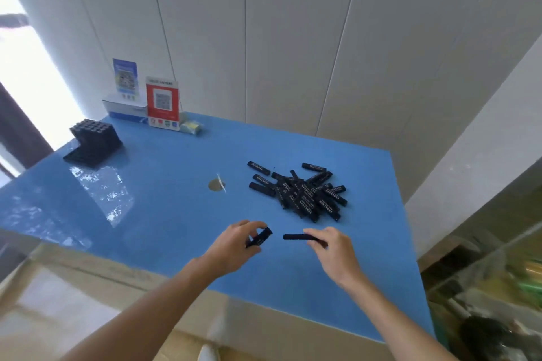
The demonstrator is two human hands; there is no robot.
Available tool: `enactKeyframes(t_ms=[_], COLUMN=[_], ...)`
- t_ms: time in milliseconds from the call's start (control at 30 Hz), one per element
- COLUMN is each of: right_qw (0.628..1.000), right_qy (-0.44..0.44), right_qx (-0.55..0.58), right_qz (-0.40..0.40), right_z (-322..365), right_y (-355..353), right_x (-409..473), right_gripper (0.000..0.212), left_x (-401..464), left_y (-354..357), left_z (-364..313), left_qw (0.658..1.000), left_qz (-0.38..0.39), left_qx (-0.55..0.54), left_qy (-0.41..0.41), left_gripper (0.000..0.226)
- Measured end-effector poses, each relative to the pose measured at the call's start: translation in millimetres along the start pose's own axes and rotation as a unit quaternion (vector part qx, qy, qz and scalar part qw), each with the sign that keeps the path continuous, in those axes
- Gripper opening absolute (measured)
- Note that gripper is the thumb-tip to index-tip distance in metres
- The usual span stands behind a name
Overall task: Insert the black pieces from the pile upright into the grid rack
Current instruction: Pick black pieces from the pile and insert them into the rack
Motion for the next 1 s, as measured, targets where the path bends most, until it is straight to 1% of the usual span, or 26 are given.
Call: enactKeyframes(t_ms=[200,367,500,567,633,733,800,1000], right_qw=[0.999,0.995,0.993,0.991,0.987,0.986,0.986,0.982], right_qy=[-0.018,-0.06,-0.081,-0.105,-0.131,-0.151,-0.153,-0.165], right_qx=[0.0,0.006,0.023,0.023,0.021,0.029,0.04,0.039], right_qz=[0.038,0.082,0.08,0.085,0.085,0.062,0.052,0.08], right_z=[46,108,172,204,233,273,293,328], right_y=[40,82,127,151,174,201,215,261], right_x=[8,19,29,33,38,48,54,82], right_gripper=[0.03,0.028,0.027,0.026,0.024,0.02,0.018,0.027], left_x=[-22,-29,-38,-44,-49,-56,-59,-48], left_y=[-51,-102,-151,-178,-205,-243,-262,-300], left_z=[30,75,129,156,184,222,244,299], left_qw=[0.998,0.994,0.994,0.994,0.994,0.993,0.992,0.988], left_qz=[-0.055,-0.084,-0.087,-0.089,-0.085,-0.085,-0.095,-0.113], left_qx=[-0.016,-0.026,-0.019,-0.014,-0.005,0.018,0.022,0.049], left_qy=[-0.039,-0.057,-0.063,-0.069,-0.069,-0.077,-0.083,-0.091], left_gripper=[0.044,0.044,0.049,0.051,0.05,0.047,0.046,0.045])
Point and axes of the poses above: each hand's wrist, its own x-axis towards the middle knuckle, its own y-axis out of the palm, z = x × y, the point moved 2 cm from there along x, towards the middle knuckle, and after that the axes turned 14 degrees about -z, right-handed, at the moved point
